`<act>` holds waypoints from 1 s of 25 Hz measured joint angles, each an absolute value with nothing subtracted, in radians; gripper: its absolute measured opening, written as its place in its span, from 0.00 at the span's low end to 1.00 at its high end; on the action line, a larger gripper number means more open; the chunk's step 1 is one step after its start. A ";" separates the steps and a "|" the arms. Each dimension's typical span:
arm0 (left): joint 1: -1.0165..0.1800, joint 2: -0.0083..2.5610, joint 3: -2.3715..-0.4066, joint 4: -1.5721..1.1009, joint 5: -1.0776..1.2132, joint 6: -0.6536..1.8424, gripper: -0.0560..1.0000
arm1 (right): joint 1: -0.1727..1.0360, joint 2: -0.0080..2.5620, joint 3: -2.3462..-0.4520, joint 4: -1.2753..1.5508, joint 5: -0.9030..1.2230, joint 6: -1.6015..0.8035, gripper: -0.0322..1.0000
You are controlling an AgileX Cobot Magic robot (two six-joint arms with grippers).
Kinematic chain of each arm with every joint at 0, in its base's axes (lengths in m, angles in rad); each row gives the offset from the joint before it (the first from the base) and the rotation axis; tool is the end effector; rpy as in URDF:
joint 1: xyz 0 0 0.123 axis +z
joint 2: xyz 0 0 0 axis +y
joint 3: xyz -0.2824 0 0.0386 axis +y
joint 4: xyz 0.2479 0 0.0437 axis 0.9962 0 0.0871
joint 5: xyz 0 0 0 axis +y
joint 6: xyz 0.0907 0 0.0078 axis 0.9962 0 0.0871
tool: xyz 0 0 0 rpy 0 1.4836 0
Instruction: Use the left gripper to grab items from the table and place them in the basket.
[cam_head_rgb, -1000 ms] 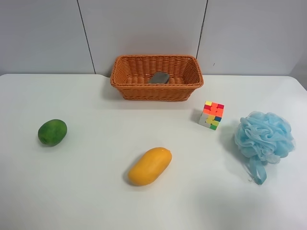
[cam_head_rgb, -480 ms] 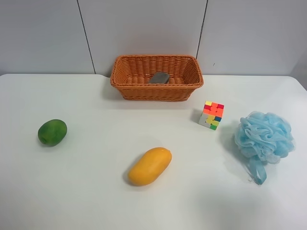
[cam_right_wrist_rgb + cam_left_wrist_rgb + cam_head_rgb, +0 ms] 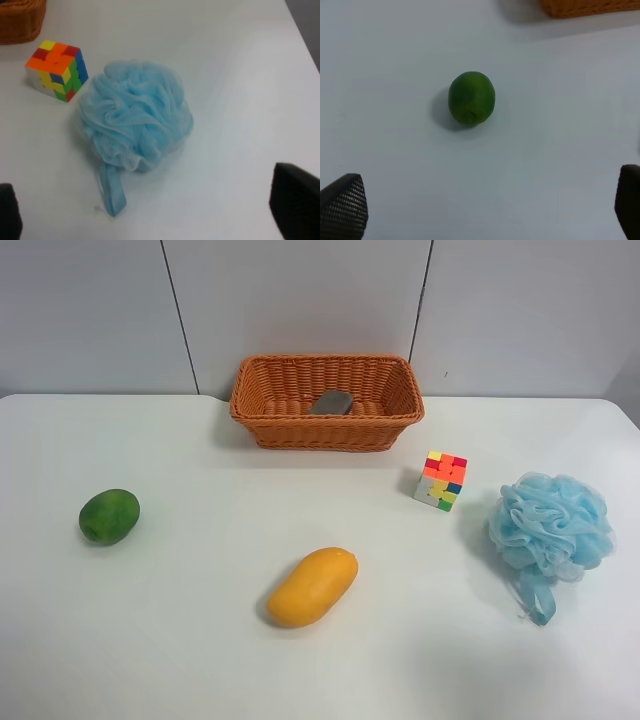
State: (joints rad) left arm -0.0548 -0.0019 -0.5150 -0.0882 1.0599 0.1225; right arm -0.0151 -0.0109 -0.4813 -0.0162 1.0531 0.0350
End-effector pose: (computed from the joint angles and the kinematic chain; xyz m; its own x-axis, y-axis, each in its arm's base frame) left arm -0.0074 -0.0066 0.2816 -0.4269 0.1025 -0.8985 0.1579 0.9867 0.0376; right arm -0.0041 -0.0012 0.2725 -0.4552 0.0339 -0.8898 0.0399 0.9990 0.0176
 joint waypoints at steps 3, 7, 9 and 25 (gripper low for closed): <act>-0.055 -0.002 -0.515 -0.089 1.060 0.122 0.99 | -0.015 -0.011 -0.481 -0.016 1.053 0.035 0.99; -0.055 -0.003 -0.515 -0.090 1.060 0.122 0.99 | -0.015 -0.011 -0.481 -0.016 1.053 0.035 0.99; -0.055 -0.006 -0.515 -0.090 1.059 0.122 0.99 | -0.015 -0.011 -0.481 -0.016 1.053 0.035 0.99; -0.055 -0.006 -0.511 -0.090 1.059 0.125 0.99 | -0.015 -0.011 -0.481 -0.016 1.053 0.035 0.99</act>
